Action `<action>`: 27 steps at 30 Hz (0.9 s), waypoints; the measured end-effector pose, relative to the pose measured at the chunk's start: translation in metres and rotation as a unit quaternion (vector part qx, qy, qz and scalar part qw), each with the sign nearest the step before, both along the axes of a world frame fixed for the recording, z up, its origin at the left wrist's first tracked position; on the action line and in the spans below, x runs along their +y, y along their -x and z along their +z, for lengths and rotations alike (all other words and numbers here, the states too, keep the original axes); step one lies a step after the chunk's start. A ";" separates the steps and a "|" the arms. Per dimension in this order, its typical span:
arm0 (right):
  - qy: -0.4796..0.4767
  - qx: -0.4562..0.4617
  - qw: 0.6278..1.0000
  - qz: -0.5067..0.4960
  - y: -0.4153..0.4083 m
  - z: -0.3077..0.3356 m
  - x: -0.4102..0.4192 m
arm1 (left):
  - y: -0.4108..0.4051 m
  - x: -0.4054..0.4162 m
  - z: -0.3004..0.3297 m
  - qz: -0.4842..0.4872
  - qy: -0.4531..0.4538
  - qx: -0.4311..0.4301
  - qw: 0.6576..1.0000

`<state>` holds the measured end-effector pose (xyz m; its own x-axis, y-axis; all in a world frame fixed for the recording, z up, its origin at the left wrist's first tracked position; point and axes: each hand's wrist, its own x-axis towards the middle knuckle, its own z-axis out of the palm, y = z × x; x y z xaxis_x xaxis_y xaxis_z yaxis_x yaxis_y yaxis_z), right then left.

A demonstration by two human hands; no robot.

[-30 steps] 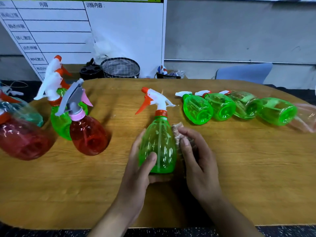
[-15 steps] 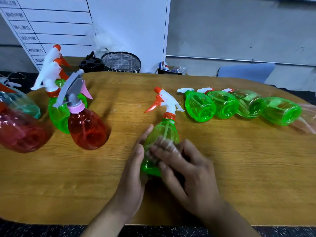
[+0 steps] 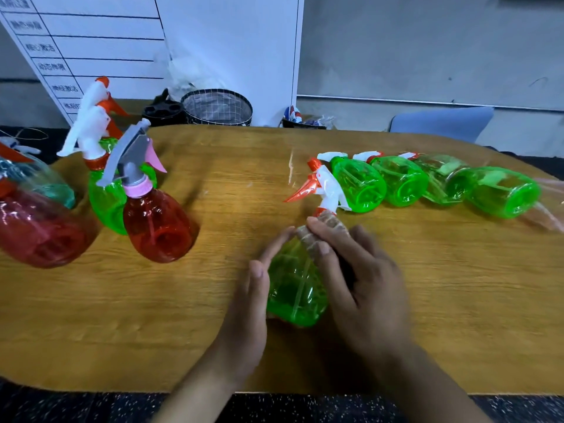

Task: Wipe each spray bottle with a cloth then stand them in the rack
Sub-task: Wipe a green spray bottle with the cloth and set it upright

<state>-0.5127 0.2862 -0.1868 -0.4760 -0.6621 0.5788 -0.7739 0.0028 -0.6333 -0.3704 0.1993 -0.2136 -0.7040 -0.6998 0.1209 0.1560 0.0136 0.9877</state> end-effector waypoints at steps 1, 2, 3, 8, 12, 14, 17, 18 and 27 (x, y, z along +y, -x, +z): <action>-0.001 0.031 0.999 0.010 -0.005 -0.001 0.002 | 0.000 0.001 0.000 -0.004 -0.011 0.008 1.000; 0.004 0.054 0.998 0.025 -0.009 -0.002 0.005 | 0.000 0.001 0.000 -0.005 -0.026 0.019 0.999; 0.008 0.072 0.996 0.046 -0.013 -0.003 0.007 | -0.001 0.002 0.000 -0.005 -0.043 0.031 0.999; -0.010 0.169 0.965 0.199 -0.024 -0.002 0.013 | 0.001 0.003 0.010 0.011 -0.102 0.066 0.992; 0.052 0.081 0.985 0.141 -0.013 0.008 0.015 | -0.002 0.004 0.010 0.013 -0.085 0.049 0.995; 0.071 0.006 0.996 0.053 0.000 0.011 0.008 | -0.003 0.003 0.006 0.014 -0.058 0.025 0.998; 0.055 -0.103 0.993 0.018 0.011 0.007 -0.004 | -0.002 0.001 -0.002 0.003 -0.003 0.003 1.000; 0.039 -0.106 0.993 0.021 0.009 0.004 -0.006 | -0.002 0.001 -0.003 -0.002 -0.001 0.002 1.000; -0.004 0.137 0.977 0.162 -0.027 -0.004 0.007 | 0.000 0.001 0.013 0.026 -0.129 0.061 0.989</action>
<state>-0.4852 0.2933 -0.1906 -0.0685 -0.7575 0.6492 -0.8757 -0.2661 -0.4029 -0.3703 0.2005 -0.2010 -0.6567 -0.7540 0.0157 0.2809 -0.2253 0.9329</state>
